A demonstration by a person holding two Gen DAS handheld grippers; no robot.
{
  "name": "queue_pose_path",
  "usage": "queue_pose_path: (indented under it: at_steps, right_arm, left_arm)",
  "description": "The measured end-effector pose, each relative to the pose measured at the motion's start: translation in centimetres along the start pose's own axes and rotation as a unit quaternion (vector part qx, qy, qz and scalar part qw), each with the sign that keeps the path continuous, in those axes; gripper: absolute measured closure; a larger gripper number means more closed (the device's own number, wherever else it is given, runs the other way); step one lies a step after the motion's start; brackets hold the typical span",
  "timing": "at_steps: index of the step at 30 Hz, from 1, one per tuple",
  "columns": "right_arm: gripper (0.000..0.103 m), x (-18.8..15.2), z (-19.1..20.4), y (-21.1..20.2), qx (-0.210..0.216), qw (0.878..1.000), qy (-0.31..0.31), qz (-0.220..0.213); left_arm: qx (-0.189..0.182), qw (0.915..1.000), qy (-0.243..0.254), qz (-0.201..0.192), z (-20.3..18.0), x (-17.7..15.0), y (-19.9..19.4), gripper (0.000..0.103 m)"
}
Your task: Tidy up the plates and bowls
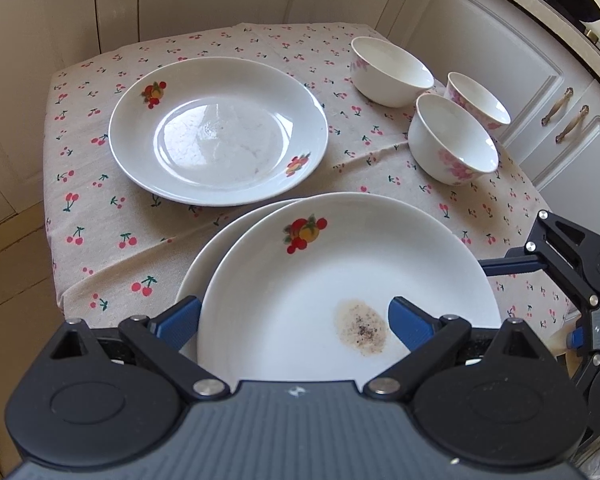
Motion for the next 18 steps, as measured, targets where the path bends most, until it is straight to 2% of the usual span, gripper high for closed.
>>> queue_pose_path:
  at_steps: [5, 9, 15, 18]
  right_arm:
    - [0.000, 0.1, 0.0, 0.1, -0.001, 1.000, 0.000, 0.002]
    - [0.000, 0.1, 0.2, 0.0, 0.000, 1.000, -0.003, 0.002]
    - [0.000, -0.1, 0.2, -0.5, -0.006, 1.000, -0.001, 0.001]
    - [0.000, -0.3, 0.1, -1.1, -0.009, 1.000, 0.004, -0.001]
  left_arm:
    - [0.011, 0.9999, 0.005, -0.011, -0.1, -0.1, -0.7, 0.005]
    - [-0.004, 0.9998, 0.007, -0.020, -0.4, -0.1, -1.6, 0.004]
    - [0.000, 0.9991, 0.019, -0.037, -1.1, -0.5, -2.2, 0.004]
    - [0.000, 0.9979, 0.024, -0.060, -1.5, -0.7, -2.9, 0.004]
Point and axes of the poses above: each gripper's, at about its wrist camera, not at the fingertips, and y roughly the way its jaws point, z to its left, x to its top, the point moved 4 cm from there along y, roughly the way its jaws point, and after that the axes turned 12 degrees about -y, right-handed, at the moved point
